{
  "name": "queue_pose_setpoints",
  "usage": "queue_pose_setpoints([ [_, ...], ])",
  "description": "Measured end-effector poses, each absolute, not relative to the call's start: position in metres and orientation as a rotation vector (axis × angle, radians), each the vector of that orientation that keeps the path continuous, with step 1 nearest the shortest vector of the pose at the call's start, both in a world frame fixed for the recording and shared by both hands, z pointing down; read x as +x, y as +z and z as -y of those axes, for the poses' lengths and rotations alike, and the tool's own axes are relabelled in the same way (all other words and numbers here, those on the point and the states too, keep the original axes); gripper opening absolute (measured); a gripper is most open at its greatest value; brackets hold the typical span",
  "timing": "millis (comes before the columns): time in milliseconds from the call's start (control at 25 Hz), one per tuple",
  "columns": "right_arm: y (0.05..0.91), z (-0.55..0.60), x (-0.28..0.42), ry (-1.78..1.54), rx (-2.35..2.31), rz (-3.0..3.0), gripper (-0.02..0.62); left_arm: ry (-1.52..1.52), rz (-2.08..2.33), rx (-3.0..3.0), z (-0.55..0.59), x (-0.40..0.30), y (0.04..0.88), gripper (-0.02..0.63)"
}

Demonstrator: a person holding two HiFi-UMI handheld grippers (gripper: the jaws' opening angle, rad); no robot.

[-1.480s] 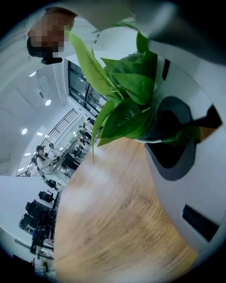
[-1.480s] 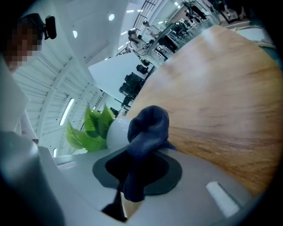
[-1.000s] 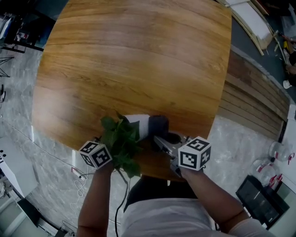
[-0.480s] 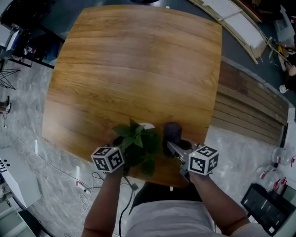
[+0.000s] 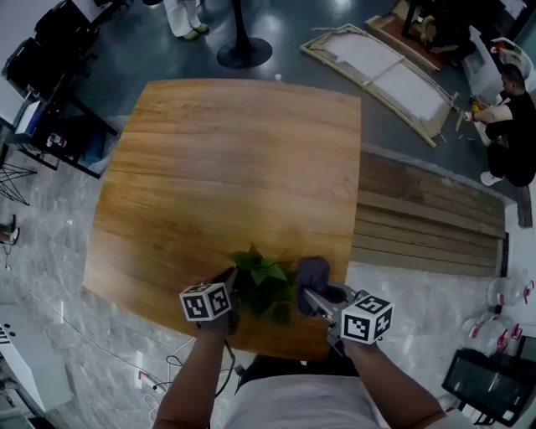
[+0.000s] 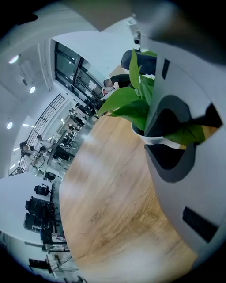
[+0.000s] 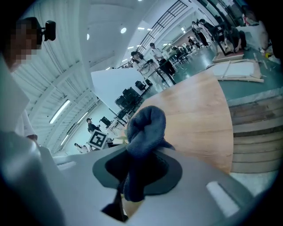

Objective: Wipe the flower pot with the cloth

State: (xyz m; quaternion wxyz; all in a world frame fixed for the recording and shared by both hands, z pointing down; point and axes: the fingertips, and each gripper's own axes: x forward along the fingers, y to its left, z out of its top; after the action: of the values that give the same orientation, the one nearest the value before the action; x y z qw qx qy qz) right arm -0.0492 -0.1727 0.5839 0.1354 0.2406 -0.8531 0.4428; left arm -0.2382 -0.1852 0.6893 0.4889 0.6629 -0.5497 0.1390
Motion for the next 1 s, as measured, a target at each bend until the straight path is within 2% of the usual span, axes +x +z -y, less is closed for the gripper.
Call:
queue_pose_setpoints([
  [440,0.522,0.17,-0.047,1.137,0.698,2.592,0.066,0.317,1.41,1.725,0.184,-0.241,0.624,0.052],
  [760,0.433,0.157,-0.071,0.874,0.652,2.752,0.066,0.172,1.496,1.964,0.18,-0.229,0.489,0.049],
  [1000,0.367,0.145,-0.076,0.707,0.666,2.857,0.066,0.051,1.552,2.161,0.172,-0.211,0.376,0.011],
])
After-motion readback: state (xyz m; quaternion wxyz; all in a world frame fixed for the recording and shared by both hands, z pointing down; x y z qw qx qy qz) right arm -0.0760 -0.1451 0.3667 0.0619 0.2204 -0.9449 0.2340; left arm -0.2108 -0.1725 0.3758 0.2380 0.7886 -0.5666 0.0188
